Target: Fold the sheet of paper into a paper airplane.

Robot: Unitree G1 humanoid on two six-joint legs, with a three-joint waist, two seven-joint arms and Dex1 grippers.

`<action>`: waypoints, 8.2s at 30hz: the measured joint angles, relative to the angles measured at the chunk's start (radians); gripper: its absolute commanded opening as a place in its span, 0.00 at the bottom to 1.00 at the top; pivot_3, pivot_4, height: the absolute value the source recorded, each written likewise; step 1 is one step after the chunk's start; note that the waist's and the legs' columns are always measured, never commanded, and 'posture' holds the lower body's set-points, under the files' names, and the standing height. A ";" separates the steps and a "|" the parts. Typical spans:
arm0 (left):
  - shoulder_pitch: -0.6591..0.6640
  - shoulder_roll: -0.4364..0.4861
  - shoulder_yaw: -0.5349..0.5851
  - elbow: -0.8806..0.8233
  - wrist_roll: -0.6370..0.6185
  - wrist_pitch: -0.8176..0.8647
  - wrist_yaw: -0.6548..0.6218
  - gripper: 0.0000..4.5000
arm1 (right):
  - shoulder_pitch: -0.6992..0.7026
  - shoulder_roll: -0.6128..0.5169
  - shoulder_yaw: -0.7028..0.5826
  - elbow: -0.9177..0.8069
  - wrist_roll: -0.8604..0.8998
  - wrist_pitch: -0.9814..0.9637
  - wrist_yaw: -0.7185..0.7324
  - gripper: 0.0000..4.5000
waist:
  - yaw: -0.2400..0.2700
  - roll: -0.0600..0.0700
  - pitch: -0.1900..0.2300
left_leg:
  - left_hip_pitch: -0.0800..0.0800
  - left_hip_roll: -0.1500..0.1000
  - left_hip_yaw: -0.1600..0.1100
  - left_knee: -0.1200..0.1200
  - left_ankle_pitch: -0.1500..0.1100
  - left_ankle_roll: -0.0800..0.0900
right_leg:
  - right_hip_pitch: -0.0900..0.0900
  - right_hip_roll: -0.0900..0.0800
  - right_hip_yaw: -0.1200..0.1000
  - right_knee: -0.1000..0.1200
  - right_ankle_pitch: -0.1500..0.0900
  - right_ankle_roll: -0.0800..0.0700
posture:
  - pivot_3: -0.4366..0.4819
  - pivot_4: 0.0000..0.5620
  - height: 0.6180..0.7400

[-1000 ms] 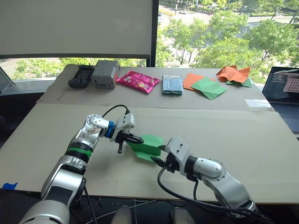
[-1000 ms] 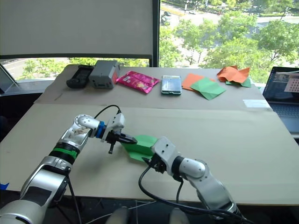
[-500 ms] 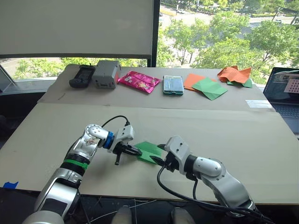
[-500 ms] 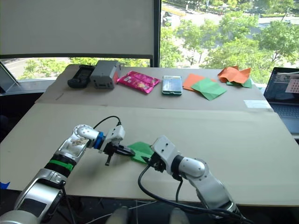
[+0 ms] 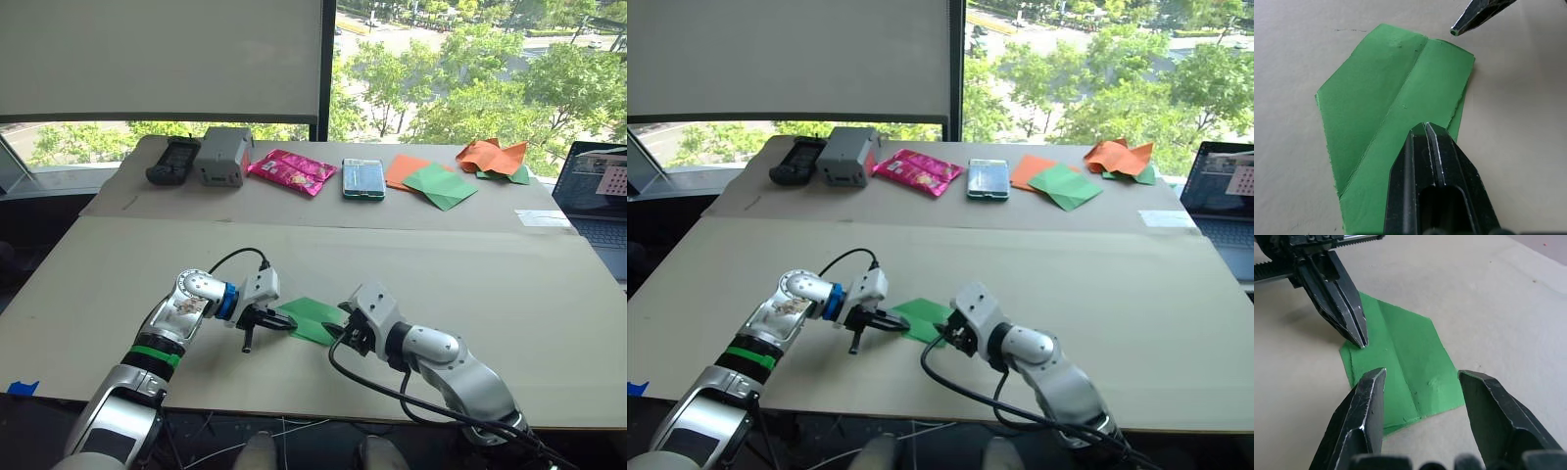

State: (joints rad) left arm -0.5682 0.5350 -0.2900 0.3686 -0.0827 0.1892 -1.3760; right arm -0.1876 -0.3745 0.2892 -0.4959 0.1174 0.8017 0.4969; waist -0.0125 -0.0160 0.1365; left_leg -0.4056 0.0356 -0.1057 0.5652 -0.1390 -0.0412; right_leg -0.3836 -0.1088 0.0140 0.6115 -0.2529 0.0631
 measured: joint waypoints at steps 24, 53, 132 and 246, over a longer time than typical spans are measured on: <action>0.174 0.067 0.078 -0.285 -0.063 0.166 0.175 0.00 | -0.025 0.052 -0.089 0.060 0.137 0.126 -0.012 0.59 | 0.000 0.002 -0.001 | 0.000 0.000 0.000 0.000 0.000 0.000 | -0.001 0.000 0.000 0.000 0.000 0.000 | 0.48 0.27 0.84; 0.206 0.082 0.077 -0.334 -0.079 0.203 0.206 0.00 | -0.083 0.247 -0.267 0.152 0.338 0.393 -0.096 0.59 | -0.002 0.002 -0.001 | 0.000 0.000 0.000 -0.002 -0.002 -0.002 | -0.003 0.000 0.000 0.000 0.000 -0.001 | 0.48 0.27 0.84; 0.173 0.127 0.072 -0.309 -0.154 0.245 0.204 0.00 | 0.023 -0.104 0.209 0.309 -0.486 -0.886 0.151 0.14 | -0.001 0.001 -0.001 | 0.001 0.000 0.000 -0.001 -0.001 -0.002 | 0.000 0.000 0.000 0.000 -0.001 -0.001 | 0.48 0.27 0.84; 0.202 0.064 0.034 -0.247 -0.099 0.141 0.225 0.00 | 0.046 -0.155 0.163 -0.017 -0.176 -0.037 0.131 0.00 | 0.024 0.008 -0.022 | 0.000 -0.002 0.000 0.004 -0.006 -0.010 | 0.002 -0.003 0.000 -0.002 -0.004 0.001 | 0.48 0.27 0.84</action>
State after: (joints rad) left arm -0.3659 0.5990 -0.2561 0.1216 -0.1818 0.3302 -1.1508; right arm -0.1411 -0.5297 0.4525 -0.5125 -0.0582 0.7651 0.6281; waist 0.0120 -0.0080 0.1148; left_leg -0.4060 0.0336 -0.1057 0.5693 -0.1451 -0.0509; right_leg -0.3818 -0.1122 0.0136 0.6092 -0.2565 0.0646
